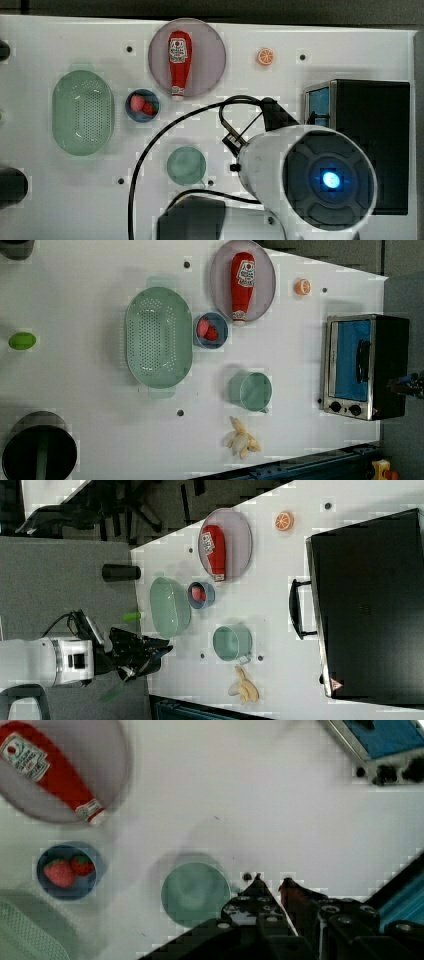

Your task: Flap open oven.

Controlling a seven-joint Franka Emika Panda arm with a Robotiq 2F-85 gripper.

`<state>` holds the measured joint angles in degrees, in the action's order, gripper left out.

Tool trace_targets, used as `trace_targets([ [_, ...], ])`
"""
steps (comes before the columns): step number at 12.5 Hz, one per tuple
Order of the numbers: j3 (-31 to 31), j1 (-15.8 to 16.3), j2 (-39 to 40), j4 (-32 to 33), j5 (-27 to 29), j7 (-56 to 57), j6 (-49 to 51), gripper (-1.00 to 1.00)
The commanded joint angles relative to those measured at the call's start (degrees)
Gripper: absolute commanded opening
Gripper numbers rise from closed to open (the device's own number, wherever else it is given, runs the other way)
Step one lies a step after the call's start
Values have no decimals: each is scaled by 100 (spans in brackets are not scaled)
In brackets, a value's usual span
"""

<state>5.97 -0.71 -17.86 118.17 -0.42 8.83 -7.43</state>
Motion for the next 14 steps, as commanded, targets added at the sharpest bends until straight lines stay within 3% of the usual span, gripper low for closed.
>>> trace_targets([
  [1, 353, -98, -17, -97, -39, 2354, -376, -65],
  [4, 762, -131, 262, -74, -234, 4122, -710, -65],
  [9, 1414, -170, 842, -54, -478, 4495, -1338, -65],
  [14, 1842, -176, 1458, 301, -477, 5950, -2369, -65],
])
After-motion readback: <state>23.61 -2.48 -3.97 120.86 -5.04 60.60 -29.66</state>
